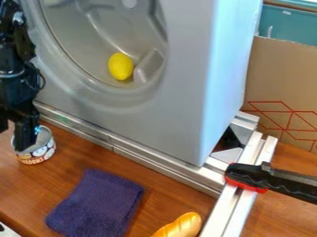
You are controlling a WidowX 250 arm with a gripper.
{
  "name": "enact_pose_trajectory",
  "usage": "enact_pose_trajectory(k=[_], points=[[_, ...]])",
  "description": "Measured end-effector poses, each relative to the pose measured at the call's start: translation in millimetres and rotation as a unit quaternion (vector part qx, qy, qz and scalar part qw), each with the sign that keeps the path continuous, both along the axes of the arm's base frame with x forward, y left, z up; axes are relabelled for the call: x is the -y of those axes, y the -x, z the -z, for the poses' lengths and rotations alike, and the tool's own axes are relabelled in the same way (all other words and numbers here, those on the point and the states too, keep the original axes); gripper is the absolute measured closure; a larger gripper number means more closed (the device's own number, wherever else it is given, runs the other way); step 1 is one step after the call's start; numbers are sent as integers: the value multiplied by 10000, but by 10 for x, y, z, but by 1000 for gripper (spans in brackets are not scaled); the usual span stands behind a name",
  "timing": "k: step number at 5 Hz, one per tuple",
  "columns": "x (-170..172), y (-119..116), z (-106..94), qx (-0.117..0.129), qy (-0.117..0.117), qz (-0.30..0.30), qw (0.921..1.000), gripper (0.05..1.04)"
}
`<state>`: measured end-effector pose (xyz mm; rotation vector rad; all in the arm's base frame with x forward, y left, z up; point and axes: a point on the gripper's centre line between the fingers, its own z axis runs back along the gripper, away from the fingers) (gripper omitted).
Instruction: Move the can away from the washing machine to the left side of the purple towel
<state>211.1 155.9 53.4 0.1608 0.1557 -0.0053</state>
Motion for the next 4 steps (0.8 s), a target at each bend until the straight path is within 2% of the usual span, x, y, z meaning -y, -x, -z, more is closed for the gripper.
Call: enact_pose_trajectory(k=[1, 2, 3, 4], points=[[-99, -175, 41, 96, -8, 399, 9992, 82], [-202, -244, 199, 143, 117, 659, 9977, 82], [-320, -274, 253, 374, 192, 631, 9971, 82], [-379, -386, 321, 609, 135, 798, 9949, 82]])
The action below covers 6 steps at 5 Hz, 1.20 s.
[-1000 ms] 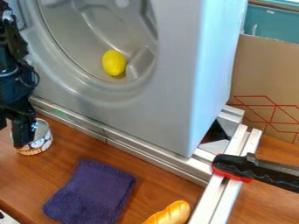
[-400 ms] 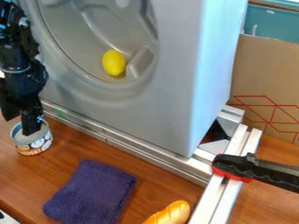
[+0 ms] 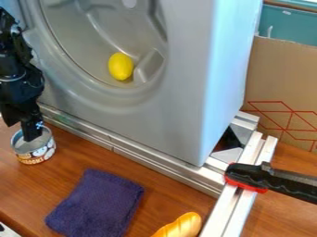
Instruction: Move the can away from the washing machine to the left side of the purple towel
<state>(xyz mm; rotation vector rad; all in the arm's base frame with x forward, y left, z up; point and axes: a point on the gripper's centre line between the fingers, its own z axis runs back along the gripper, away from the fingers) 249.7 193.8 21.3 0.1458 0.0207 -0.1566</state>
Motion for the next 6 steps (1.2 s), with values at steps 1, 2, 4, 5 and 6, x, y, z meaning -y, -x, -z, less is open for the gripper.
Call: enact_pose_trajectory(k=[1, 2, 4, 5, 6], points=[[-51, -81, 51, 50, -26, 42, 10000, 82], [-71, -144, 166, 237, -79, 37, 9997, 82], [-40, -131, 273, 364, 21, -329, 9988, 82], [98, 116, 297, -76, 233, -928, 9954, 82], [284, 433, 293, -673, 505, -1244, 9887, 82]])
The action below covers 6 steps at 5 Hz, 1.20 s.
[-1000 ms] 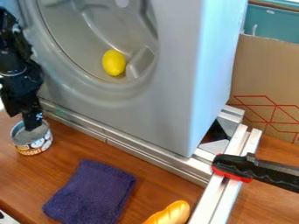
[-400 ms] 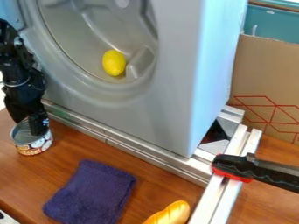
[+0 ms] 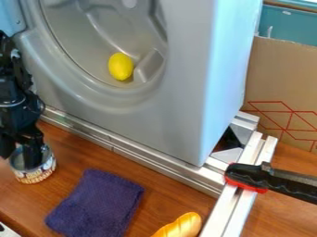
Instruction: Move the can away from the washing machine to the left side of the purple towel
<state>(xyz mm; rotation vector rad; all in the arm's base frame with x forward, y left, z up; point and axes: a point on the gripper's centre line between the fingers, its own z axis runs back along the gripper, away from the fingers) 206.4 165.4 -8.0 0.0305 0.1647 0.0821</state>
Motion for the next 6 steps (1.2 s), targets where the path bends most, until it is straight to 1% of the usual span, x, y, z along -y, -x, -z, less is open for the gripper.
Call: enact_pose_trajectory(k=[1, 2, 3, 4, 5, 6], points=[[72, 137, -47, -145, 96, -167, 9997, 82], [92, 292, -81, -203, 162, -436, 9987, 82], [85, 410, -202, -128, 121, -724, 9972, 82], [20, 412, -230, -126, -23, -632, 9979, 82], [-13, 175, -538, 107, -607, 76, 9981, 82], [250, -201, -777, 225, -932, 1119, 9891, 82]])
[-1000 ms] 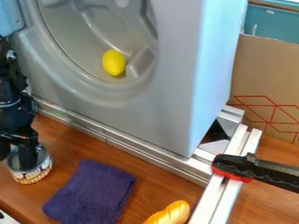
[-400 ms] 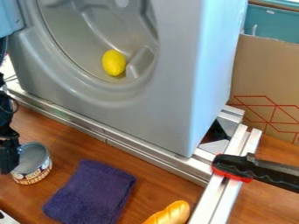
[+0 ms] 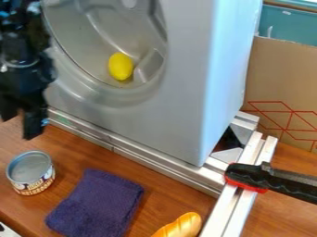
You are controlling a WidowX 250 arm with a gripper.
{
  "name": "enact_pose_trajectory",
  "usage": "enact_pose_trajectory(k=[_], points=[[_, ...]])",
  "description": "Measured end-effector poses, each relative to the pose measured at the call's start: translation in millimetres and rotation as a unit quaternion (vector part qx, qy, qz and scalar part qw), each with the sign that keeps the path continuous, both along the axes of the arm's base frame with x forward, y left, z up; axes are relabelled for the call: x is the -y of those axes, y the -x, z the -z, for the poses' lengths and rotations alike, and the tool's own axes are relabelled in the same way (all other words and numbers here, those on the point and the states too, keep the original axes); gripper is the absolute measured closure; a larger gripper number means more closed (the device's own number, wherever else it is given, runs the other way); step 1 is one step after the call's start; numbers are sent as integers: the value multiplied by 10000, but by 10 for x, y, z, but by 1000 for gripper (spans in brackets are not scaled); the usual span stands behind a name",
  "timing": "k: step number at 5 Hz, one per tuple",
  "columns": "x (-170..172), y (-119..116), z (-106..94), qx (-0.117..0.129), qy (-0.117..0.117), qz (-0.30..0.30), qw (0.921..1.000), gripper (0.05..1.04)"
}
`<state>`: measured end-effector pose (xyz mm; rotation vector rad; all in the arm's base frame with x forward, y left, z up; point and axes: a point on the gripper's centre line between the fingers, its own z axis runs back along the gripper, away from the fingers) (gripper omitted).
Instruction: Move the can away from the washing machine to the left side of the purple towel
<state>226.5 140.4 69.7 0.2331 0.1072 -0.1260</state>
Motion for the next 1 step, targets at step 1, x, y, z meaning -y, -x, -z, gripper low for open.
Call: enact_pose_trajectory(k=[1], points=[[278, -234, -60, 113, 29, 712, 9974, 82]])
